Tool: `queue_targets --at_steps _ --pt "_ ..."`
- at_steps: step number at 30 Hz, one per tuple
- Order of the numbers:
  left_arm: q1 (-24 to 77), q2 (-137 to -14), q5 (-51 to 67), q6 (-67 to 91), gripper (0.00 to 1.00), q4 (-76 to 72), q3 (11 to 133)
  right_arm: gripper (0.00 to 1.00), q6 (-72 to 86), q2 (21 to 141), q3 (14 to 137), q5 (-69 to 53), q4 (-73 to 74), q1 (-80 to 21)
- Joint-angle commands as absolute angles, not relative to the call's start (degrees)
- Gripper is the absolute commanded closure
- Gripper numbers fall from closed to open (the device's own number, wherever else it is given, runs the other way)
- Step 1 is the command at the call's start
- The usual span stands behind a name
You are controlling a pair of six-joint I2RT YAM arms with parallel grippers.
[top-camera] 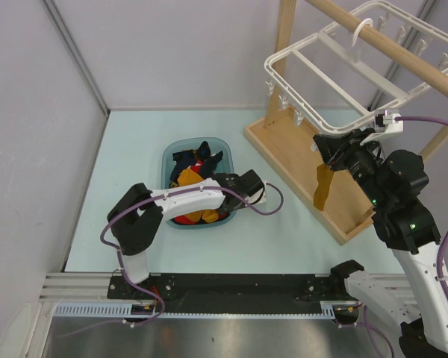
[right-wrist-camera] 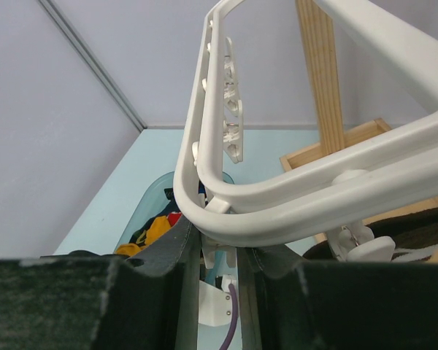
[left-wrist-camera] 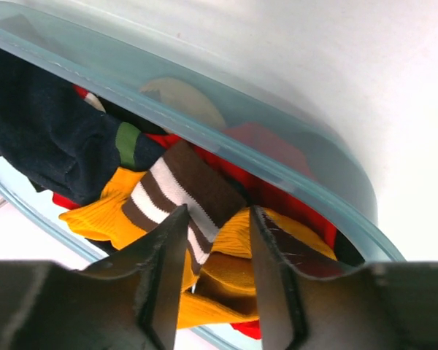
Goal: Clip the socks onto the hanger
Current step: Pick up the sock from the bin.
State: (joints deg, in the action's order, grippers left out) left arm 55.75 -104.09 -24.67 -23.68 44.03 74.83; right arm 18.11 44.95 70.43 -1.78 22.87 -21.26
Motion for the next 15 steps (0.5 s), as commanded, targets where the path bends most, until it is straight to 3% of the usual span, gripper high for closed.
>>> queue_targets --at_steps 1,4,5,7,15 --pt "55.99 -105.29 -27.59 -25.49 0.6 42.19 77.25 1.0 17.05 45.18 72.16 -1.58 22.94 -21.18" --pt "55.9 -105.91 -29.09 -25.14 0.78 41.49 77.34 1.0 17.05 45.26 72.25 -1.76 22.94 -21.09" --pt "55.9 -105.82 -29.27 -24.88 0.91 41.4 77.43 1.0 17.14 45.26 72.16 -1.76 22.94 -21.09" --pt "55.81 -104.42 -29.88 -24.09 1.0 41.13 77.87 1.0 17.14 45.18 72.25 -1.76 22.94 -21.09" --pt "55.28 -91.68 -27.86 -20.31 1.0 34.72 78.66 1.0 17.49 45.09 72.16 -2.55 22.85 -21.01"
